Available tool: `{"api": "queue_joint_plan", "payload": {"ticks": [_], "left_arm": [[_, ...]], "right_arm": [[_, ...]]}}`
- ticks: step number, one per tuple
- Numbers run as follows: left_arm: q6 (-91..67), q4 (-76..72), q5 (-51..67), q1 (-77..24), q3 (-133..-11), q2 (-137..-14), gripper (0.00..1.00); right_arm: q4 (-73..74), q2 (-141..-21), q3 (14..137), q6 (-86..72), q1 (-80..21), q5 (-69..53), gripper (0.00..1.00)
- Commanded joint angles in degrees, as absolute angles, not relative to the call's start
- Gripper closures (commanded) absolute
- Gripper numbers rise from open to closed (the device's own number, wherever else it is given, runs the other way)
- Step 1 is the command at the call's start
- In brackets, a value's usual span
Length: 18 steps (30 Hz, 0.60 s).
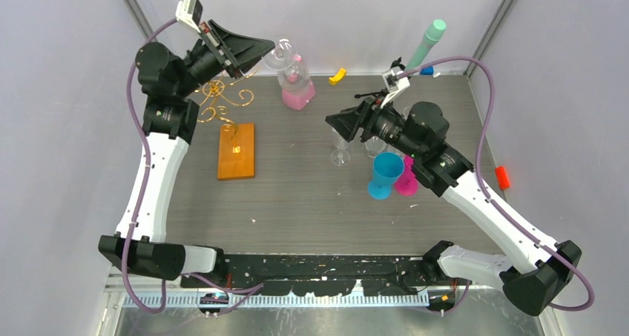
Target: Take the wine glass off the wine glass rack
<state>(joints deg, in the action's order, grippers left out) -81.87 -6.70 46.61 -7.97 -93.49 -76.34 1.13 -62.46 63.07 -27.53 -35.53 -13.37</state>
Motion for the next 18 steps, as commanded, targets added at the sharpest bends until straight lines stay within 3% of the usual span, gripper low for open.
{"api": "queue_joint_plan", "payload": {"ticks": [1, 7, 18], "left_arm": [[-82.2, -11.6, 42.1, -10.0, -88.7, -72.9, 1.0], [-86.6, -17.1, 41.2, -14.6, -80.3, -71.2, 1.0], [-88.0, -15.0, 41.9, -19.9, -77.8, -70.3, 1.0]], "right_arm": [[-12.0, -60.0, 64.6, -24.9, -35.8, -15.7, 0.36], [-20.2, -62.1, 65.3, -22.4, -35.8, -23.2, 0.39], [-24.0, -66.5, 66.4, -15.1, -35.8, -30.8, 0.4]]}}
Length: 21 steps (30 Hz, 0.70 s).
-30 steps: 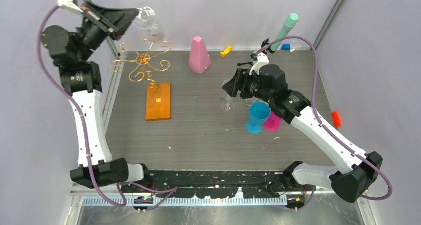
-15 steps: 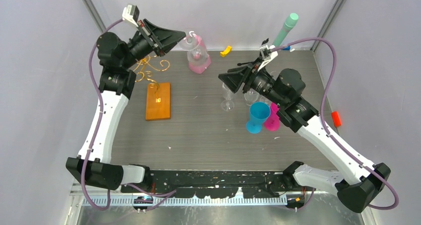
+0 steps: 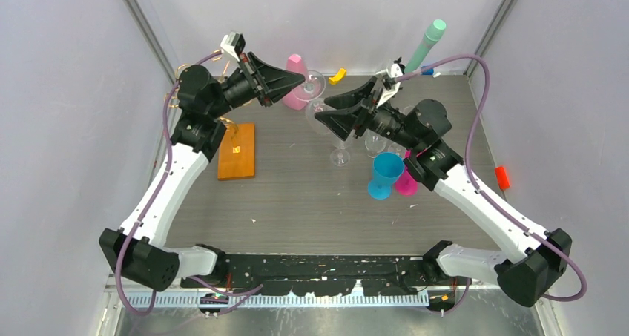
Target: Take the wine glass off the wine glass rack
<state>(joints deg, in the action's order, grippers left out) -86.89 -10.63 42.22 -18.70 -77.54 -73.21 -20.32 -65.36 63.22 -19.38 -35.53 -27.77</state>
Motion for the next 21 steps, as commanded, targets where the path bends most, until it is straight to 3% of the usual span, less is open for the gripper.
{"api": "queue_joint_plan", "payload": {"ticks": [1, 6, 10, 17, 21], "left_arm": [[-87.8, -14.0, 42.2, -20.2, -78.1, -70.9, 1.0], [-88.7, -13.9, 42.6, -21.2, -77.8, -72.2, 1.0], [-88.7, -14.0, 42.4, -21.2, -78.1, -72.4, 1.0], [-89.2, -14.5, 42.5, -21.2, -77.4, -72.9, 1.0], [-89.8, -15.6, 42.5, -21.2, -77.0, -73.0, 1.0]], "right_arm": [[-22.5, -66.9, 67.6, -14.6, -35.7, -31.2, 0.38], [-19.7, -69.6, 70.1, -13.0, -35.8, -30.9, 0.36], [-19.6, -70.9, 70.9, -13.2, -35.8, -31.1, 0.43], [-19.6, -72.1, 71.8, -13.9, -35.7, -31.0, 0.67], [-20.0, -72.6, 72.2, -14.3, -35.8, -30.8, 0.86]]}}
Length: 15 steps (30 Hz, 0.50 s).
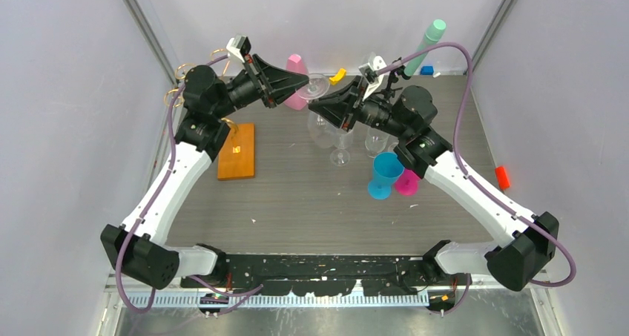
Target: Take the wine glass off the wine glass rack
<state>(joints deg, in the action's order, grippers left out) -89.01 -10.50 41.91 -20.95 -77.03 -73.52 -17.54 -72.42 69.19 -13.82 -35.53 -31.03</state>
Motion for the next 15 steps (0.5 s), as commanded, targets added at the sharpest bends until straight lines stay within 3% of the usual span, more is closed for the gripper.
{"api": "queue_joint_plan", "payload": {"ticks": [1, 4, 6, 9, 15], "left_arm": [[-89.8, -15.7, 42.5, -21.2, -77.0, -73.0, 1.0], [-89.7, -15.9, 42.3, -21.2, -76.7, -72.9, 0.99], [-89.5, -16.0, 41.8, -21.2, -76.4, -72.8, 0.92], [-88.5, -16.0, 41.0, -21.2, -75.8, -72.4, 0.77], [-76.9, -7.4, 35.5, -20.6, -74.7, -70.4, 0.39]], "right_arm": [[-20.2, -72.7, 72.2, -14.5, -35.8, -30.5, 0.94], [-21.9, -73.0, 71.8, -15.8, -35.8, -29.8, 1.0], [-23.3, -73.1, 71.4, -16.9, -35.8, -28.6, 1.0], [-26.6, -73.0, 70.2, -19.3, -35.8, -26.0, 1.0], [-32.7, -71.5, 67.0, -23.0, -35.8, -17.6, 1.0]]}}
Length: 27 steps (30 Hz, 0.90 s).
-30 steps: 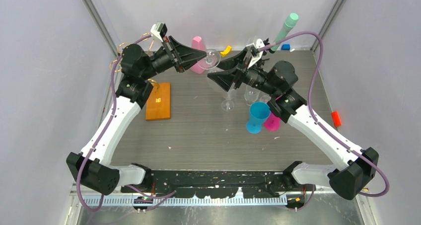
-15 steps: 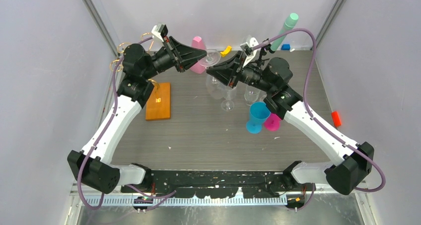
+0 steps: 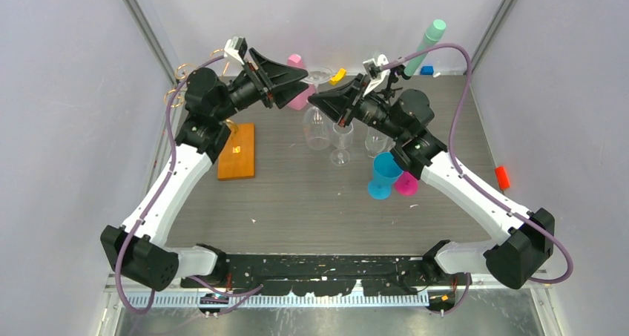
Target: Take the wine glass off the wine glass rack
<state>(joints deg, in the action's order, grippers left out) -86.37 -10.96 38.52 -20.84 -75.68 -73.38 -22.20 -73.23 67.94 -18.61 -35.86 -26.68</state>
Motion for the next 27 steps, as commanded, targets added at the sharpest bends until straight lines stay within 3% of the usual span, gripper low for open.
{"api": "queue_joint_plan", "payload": {"ticks": [1, 7, 12, 18, 27], "left_arm": [[-75.4, -5.9, 34.4, -20.4, -74.0, -69.8, 0.34], [-73.5, -8.2, 28.3, -20.3, -66.4, -67.7, 0.14], [-75.2, -13.2, 31.3, -20.3, -63.7, -69.0, 0.01], [-75.4, -15.9, 32.3, -20.3, -62.7, -68.1, 0.0], [-81.5, -25.7, 33.7, -20.3, -59.9, -66.7, 0.0]], "right_arm": [[-33.0, -70.9, 66.3, -23.2, -35.8, -14.9, 1.0], [-42.0, -68.7, 61.2, -28.6, -35.8, 1.8, 1.0], [-46.8, -67.4, 59.2, -34.8, -35.8, 9.5, 1.0], [-46.8, -65.6, 58.8, -40.6, -35.8, 18.2, 1.0], [-46.2, -67.2, 60.9, -45.6, -35.8, 18.1, 1.0]]}}
